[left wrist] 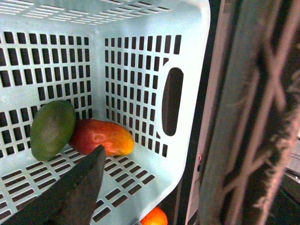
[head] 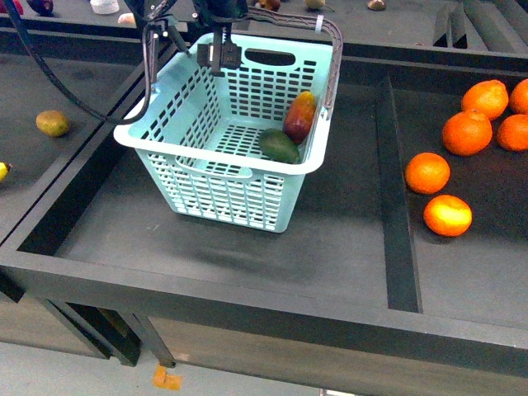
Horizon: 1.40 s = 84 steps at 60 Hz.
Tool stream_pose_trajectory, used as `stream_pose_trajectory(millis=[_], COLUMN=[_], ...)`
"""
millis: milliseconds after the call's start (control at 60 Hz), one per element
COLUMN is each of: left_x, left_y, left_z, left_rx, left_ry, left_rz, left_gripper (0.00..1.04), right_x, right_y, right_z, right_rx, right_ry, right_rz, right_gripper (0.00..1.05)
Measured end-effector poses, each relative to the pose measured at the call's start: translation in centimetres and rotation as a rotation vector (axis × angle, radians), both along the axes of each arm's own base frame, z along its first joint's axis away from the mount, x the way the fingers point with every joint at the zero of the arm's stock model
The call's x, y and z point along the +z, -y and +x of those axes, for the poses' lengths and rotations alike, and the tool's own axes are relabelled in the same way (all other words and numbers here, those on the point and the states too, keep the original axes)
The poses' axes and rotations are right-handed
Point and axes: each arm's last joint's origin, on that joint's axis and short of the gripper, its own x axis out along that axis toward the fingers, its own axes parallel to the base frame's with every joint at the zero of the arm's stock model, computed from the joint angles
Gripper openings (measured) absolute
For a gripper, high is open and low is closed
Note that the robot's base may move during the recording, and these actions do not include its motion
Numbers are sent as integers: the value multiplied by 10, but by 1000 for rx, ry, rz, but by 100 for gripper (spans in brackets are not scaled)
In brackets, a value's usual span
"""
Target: Pick mango and avocado into basket
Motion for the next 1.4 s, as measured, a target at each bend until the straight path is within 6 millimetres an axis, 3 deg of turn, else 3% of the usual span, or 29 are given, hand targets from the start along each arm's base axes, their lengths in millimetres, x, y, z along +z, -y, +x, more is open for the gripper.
stream_pose_trajectory(millis=[67, 117, 183, 267, 366, 433, 500, 683, 800, 866, 916, 966, 1016, 1149, 1333, 1399], left_x=[6, 12, 32, 65, 107, 138, 141, 120, 146, 172, 183, 179, 164, 122, 87, 77], left_y=[0, 0, -1, -5, -18, -37, -54, -107, -138, -157, -163, -167, -167, -166, -166, -167], left_z=[-2, -4, -7, -18, -53, -97, -126, -195, -239, -271, -282, -288, -296, -327, -366, -376], left_rx=[1, -4, -9, -7, -3, -13, -15, 4, 25, 45, 30, -141, -295, -431, -469, -475], left_ry=[-11, -14, 7, 76, 128, 165, 146, 26, 66, 118, 158, 334, 466, 503, 484, 478], left_rz=[16, 24, 37, 21, 39, 85, 126, 281, 391, 493, 544, 651, 874, 1291, 1422, 1428], left_gripper=[96, 103, 95, 98, 97, 97, 97, 97, 97, 97, 96, 86, 75, 48, 7, 3], right_x=[0, 0, 0, 0, 0, 0, 0, 0, 0, 0, 0, 0, 0, 0, 0, 0], right_y=[0, 0, 0, 0, 0, 0, 0, 0, 0, 0, 0, 0, 0, 0, 0, 0], right_z=[0, 0, 0, 0, 0, 0, 0, 0, 0, 0, 0, 0, 0, 0, 0, 0], right_rx=[0, 0, 0, 0, 0, 0, 0, 0, 0, 0, 0, 1, -1, 0, 0, 0], right_ry=[0, 0, 0, 0, 0, 0, 0, 0, 0, 0, 0, 0, 0, 0, 0, 0], right_rz=[0, 0, 0, 0, 0, 0, 0, 0, 0, 0, 0, 0, 0, 0, 0, 0], right_gripper=[97, 97, 97, 97, 97, 97, 97, 97, 97, 97, 97, 97, 97, 97, 97, 97])
